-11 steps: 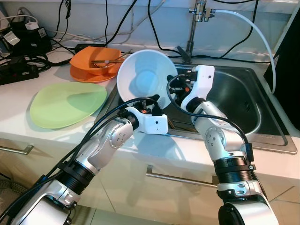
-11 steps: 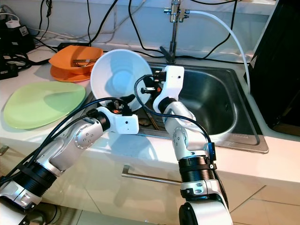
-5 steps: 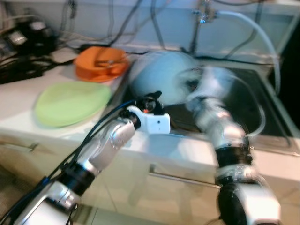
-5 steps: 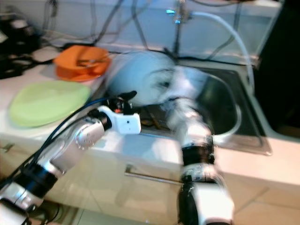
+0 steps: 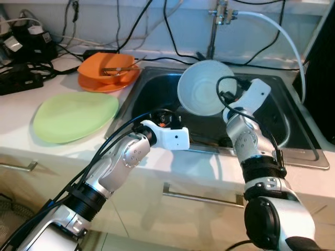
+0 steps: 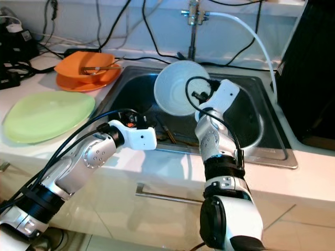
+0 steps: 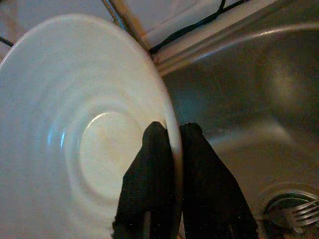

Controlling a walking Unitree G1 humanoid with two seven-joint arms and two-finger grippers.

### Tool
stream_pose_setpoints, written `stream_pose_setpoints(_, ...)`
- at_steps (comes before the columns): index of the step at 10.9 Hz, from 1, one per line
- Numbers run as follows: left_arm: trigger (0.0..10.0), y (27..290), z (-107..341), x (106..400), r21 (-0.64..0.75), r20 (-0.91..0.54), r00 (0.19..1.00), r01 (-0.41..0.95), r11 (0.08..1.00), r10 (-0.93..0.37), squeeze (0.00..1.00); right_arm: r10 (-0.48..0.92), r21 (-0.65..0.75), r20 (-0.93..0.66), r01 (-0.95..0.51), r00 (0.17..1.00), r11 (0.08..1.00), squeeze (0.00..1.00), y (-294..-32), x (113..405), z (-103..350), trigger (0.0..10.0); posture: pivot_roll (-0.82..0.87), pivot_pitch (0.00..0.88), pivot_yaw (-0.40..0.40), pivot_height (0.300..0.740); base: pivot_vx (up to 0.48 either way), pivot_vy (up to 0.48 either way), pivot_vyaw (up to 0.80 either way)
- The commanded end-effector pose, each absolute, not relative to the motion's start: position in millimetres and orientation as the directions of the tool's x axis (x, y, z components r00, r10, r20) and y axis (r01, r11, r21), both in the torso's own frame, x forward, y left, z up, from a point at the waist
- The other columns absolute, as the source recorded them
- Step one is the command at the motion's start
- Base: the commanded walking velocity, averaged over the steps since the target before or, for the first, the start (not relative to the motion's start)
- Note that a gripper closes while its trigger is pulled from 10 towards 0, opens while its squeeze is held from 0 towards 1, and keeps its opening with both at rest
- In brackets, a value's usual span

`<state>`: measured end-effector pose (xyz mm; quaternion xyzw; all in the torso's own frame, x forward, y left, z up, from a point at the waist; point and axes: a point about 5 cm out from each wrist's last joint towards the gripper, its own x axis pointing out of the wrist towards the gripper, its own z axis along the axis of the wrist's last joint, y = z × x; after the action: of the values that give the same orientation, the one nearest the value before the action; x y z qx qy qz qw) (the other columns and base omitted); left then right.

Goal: Kitchen organization

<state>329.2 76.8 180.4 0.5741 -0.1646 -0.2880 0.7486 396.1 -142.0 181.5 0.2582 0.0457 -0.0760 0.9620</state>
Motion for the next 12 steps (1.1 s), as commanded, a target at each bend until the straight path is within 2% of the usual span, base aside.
stream_pose_setpoints(1,10.0,81.3,182.0,330.5,0.937,-0.065,0.797,0.256,0.239,-0.601,0.0,-0.138,0.483,-0.075,0.157,0.988,0.861,0.0,-143.0,400.9,196.7,0.0,0.23,0.0,0.015,0.74,0.0,0.0,0.0)
stream_pose_setpoints(2,10.0,83.1,181.7,332.3,0.877,-0.035,0.819,0.3,0.375,-0.573,0.0,-0.147,0.445,-0.078,0.166,0.986,0.88,0.0,-144.6,402.8,194.3,3.3,0.23,0.0,0.015,0.74,0.0,0.0,0.0)
stream_pose_setpoints(3,10.0,86.6,181.1,334.2,0.787,-0.013,0.848,0.336,0.517,-0.53,0.0,-0.167,0.395,-0.081,0.185,0.983,0.9,0.0,-147.5,404.0,190.8,10.0,0.23,0.0,0.015,0.74,0.0,0.0,0.0)
stream_pose_setpoints(4,10.0,92.7,176.7,335.4,0.581,-0.016,0.885,0.387,0.716,-0.465,0.0,-0.192,0.279,-0.079,0.206,0.978,0.938,0.0,-151.9,404.9,185.3,10.0,0.23,0.0,0.013,0.74,0.0,0.0,0.0)
stream_pose_setpoints(5,10.0,93.5,173.2,334.5,0.457,-0.032,0.892,0.415,0.787,-0.452,0.0,-0.195,0.221,-0.072,0.207,0.978,0.953,0.0,-153.3,405.4,183.8,10.0,0.23,0.0,0.013,0.74,0.0,0.0,0.0)
stream_pose_setpoints(6,10.0,92.5,168.8,331.1,0.221,-0.052,0.89,0.454,0.863,-0.454,0.0,-0.182,0.072,-0.044,0.185,0.982,0.98,0.0,-152.4,406.1,181.7,10.0,0.24,0.001,0.011,0.74,0.0,0.0,0.0)
stream_pose_setpoints(7,10.0,92.3,164.8,328.5,0.139,-0.085,0.886,0.464,0.875,-0.456,0.0,-0.142,-0.047,-0.031,0.141,0.989,0.989,0.0,-148.7,406.0,177.5,10.0,0.24,0.0,0.01,0.74,0.0,0.0,0.0)
stream_pose_setpoints(9,10.0,90.8,162.9,325.2,0.142,-0.114,0.873,0.487,0.862,-0.474,0.0,-0.07,-0.16,-0.057,0.06,0.996,0.985,0.0,-140.4,404.3,167.2,10.0,0.24,0.002,0.008,0.74,0.0,0.0,0.0)
stream_pose_setpoints(12,10.0,87.6,164.1,318.7,0.094,-0.164,0.855,0.51,0.855,-0.492,0.0,0.044,-0.24,-0.199,-0.092,0.979,0.967,0.0,-128.3,396.2,137.0,10.0,0.25,0.005,0.006,0.74,0.0,0.0,0.0)
